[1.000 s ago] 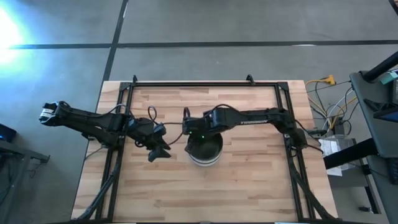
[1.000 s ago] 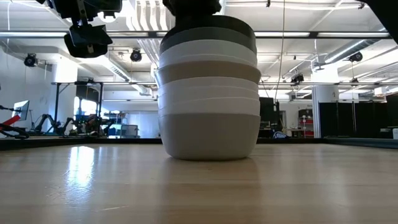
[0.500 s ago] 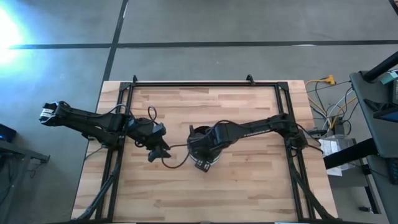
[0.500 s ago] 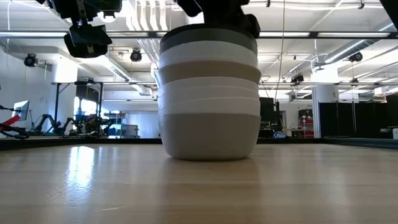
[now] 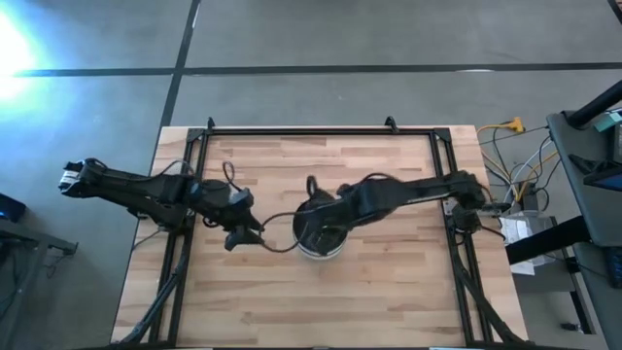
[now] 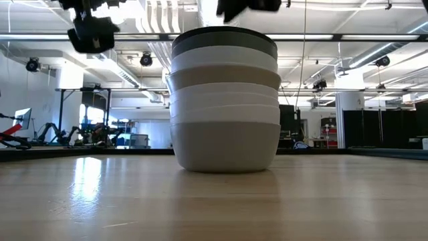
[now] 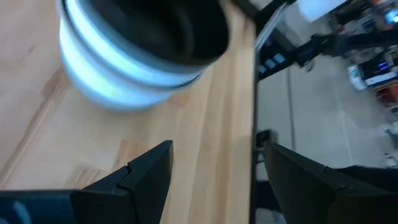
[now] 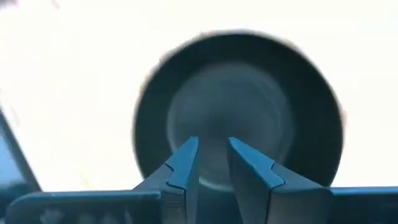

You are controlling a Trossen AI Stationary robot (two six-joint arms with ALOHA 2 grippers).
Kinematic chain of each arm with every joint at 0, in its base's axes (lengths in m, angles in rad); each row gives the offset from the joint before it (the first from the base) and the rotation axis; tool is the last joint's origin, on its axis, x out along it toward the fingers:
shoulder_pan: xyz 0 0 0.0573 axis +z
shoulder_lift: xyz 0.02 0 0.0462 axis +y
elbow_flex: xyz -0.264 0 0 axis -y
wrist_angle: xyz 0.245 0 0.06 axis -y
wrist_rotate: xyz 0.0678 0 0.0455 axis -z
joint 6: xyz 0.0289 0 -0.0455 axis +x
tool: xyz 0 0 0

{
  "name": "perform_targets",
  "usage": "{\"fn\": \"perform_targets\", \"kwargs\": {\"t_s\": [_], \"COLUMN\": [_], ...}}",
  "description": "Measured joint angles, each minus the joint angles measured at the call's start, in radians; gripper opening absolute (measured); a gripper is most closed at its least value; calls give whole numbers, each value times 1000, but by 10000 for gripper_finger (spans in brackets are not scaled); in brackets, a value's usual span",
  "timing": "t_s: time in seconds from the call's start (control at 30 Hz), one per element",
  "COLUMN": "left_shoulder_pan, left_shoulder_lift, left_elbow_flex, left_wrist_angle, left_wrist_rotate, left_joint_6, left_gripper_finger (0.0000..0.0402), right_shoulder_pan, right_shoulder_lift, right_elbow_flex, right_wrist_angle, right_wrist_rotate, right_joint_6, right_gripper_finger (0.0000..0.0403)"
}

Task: Nest bowls inside each other
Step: Return to Home Position

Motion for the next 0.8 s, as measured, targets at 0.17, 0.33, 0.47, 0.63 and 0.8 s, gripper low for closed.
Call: {"fn": "perform_targets", "kwargs": {"t_s": [0.17,0.33,0.47,0.63,0.8], "left_shoulder_pan": [0,2,22,92,197], "left_shoulder_lift": [-99,-178,-206,-252,-346], "left_elbow_flex": [4,2,2,1,-10], "left_wrist_angle": [159,489,682,698,584], "left_wrist_rotate": [-54,-144,-179,-193,-198], "left_joint_6": [8,146,235,280,312], "left_gripper_finger": [235,235,235,235,235], "right_shoulder_pan": [16,21,-13,-59,-95], "right_shoulder_lift": [-141,-274,-369,-507,-706], "right_elbow_flex": [-76,-276,-489,-737,-937], "right_wrist_angle": [325,910,1359,1711,1796], "right_wrist_rotate": [25,9,-80,-106,-71], "right_joint_6": [-81,-242,-271,-272,-290], "right_gripper_finger": [80,80,80,80,80]}}
